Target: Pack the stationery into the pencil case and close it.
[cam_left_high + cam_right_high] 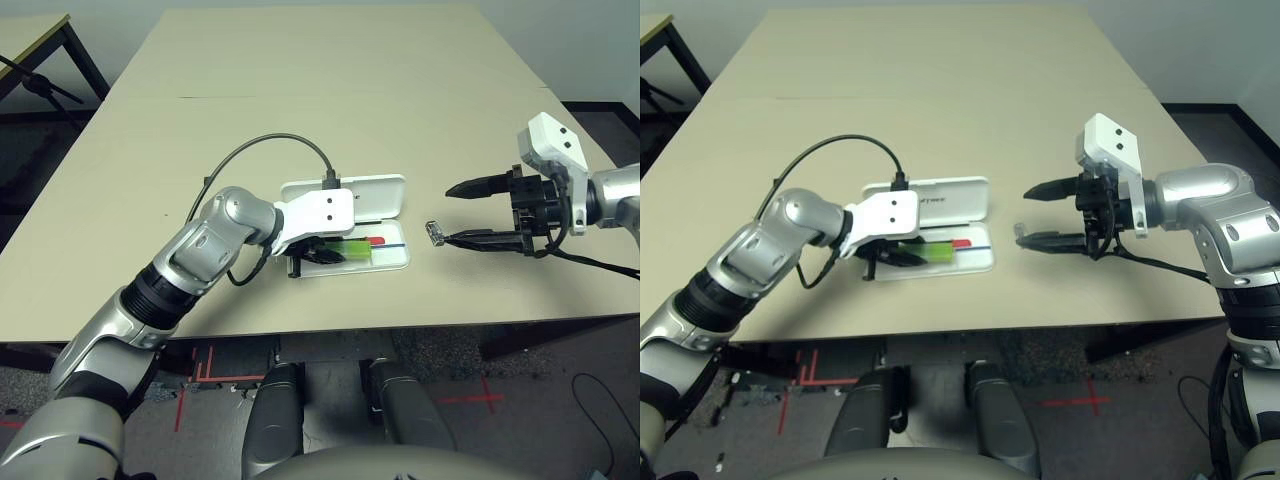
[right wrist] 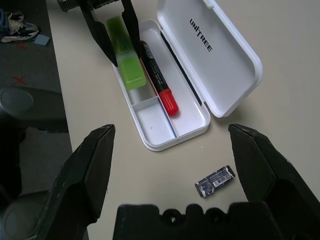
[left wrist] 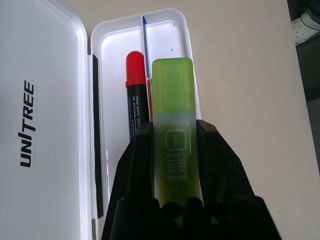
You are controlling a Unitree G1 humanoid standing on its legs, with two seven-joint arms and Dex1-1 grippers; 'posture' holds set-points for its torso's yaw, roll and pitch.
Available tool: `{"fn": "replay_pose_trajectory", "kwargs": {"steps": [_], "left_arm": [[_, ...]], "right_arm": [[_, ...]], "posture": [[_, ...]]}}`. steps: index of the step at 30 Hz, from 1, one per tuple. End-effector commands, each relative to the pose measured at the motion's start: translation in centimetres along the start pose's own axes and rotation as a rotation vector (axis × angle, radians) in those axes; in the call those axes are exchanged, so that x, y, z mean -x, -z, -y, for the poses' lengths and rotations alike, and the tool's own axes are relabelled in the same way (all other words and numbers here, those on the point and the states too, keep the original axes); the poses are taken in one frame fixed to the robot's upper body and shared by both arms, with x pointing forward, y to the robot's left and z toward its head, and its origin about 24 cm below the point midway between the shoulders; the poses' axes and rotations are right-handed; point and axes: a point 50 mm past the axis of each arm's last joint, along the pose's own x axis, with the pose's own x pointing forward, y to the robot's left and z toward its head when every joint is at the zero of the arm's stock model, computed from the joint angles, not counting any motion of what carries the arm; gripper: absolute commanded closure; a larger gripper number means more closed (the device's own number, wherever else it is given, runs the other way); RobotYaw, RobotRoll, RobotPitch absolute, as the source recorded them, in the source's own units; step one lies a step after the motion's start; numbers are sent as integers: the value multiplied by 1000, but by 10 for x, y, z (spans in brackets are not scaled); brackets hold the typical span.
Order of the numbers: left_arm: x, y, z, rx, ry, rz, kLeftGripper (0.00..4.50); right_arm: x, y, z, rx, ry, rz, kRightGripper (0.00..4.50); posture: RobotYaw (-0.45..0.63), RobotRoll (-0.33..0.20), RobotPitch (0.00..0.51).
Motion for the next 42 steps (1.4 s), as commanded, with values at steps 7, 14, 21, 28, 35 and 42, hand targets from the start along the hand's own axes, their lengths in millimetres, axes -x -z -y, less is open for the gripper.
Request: {"fn": "replay_pose_trajectory", "kwargs": {"steps": [7, 14, 21, 28, 35, 42], "left_arm": [[-7, 5, -1, 43, -23, -25, 3051], [-7, 7, 0, 58, -20, -28, 404], [10, 10, -2, 54, -47, -21, 22], [50, 19, -7, 9, -72, 62, 22], [96, 14, -1, -15, -111, 181, 22], [115, 7, 6, -35, -150, 241, 22]], "right_arm": [[-3, 4, -4, 3, -13, -20, 0], [-4, 5, -4, 4, -10, -23, 0], [-3, 6, -3, 2, -6, -26, 0], [5, 5, -4, -62, 42, -81, 0], [12, 7, -12, -220, 163, -149, 0], [11, 11, -19, -309, 254, -155, 0]], "posture": [[-112, 0, 146], [-110, 0, 145], [-108, 0, 147], [-107, 0, 151], [-108, 0, 157], [-98, 0, 159]]}}
